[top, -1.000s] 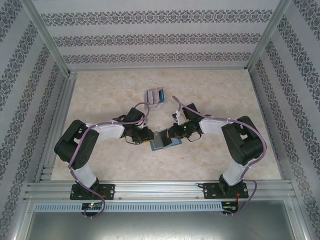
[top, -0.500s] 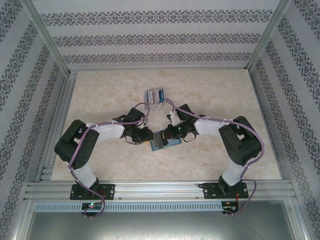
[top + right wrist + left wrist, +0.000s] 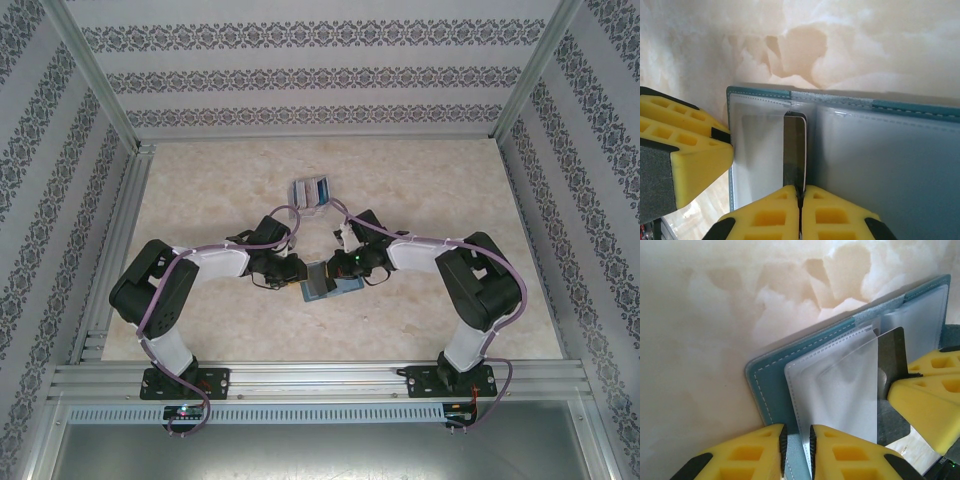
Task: Put the credit cards into the card holder
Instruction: Insert the credit card into the card slot.
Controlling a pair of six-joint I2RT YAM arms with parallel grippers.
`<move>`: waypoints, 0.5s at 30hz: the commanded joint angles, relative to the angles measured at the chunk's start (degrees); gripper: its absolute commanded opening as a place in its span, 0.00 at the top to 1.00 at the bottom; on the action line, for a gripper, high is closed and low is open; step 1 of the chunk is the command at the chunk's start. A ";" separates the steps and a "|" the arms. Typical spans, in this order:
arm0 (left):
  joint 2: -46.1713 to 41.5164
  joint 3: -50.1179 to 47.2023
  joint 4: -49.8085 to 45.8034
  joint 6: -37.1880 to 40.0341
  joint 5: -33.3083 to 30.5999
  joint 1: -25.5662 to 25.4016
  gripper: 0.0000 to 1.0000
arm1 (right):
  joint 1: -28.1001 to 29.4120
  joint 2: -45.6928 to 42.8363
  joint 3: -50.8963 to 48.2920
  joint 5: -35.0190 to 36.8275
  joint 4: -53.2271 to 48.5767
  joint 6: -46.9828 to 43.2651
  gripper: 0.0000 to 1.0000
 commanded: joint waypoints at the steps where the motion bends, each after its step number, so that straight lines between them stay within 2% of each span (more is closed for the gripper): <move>1: 2.36 0.27 -0.13 -0.10 0.34 -1.71 0.78 | -0.48 -0.04 -1.60 4.69 -0.61 1.42 0.93; 9: 2.55 0.18 0.07 0.08 0.21 -1.82 0.78 | -1.04 -2.45 -3.52 7.23 0.28 2.47 0.95; 15: 2.12 -0.01 0.49 -0.37 0.40 -1.89 0.78 | 0.29 -0.06 -2.43 6.31 1.08 2.71 0.95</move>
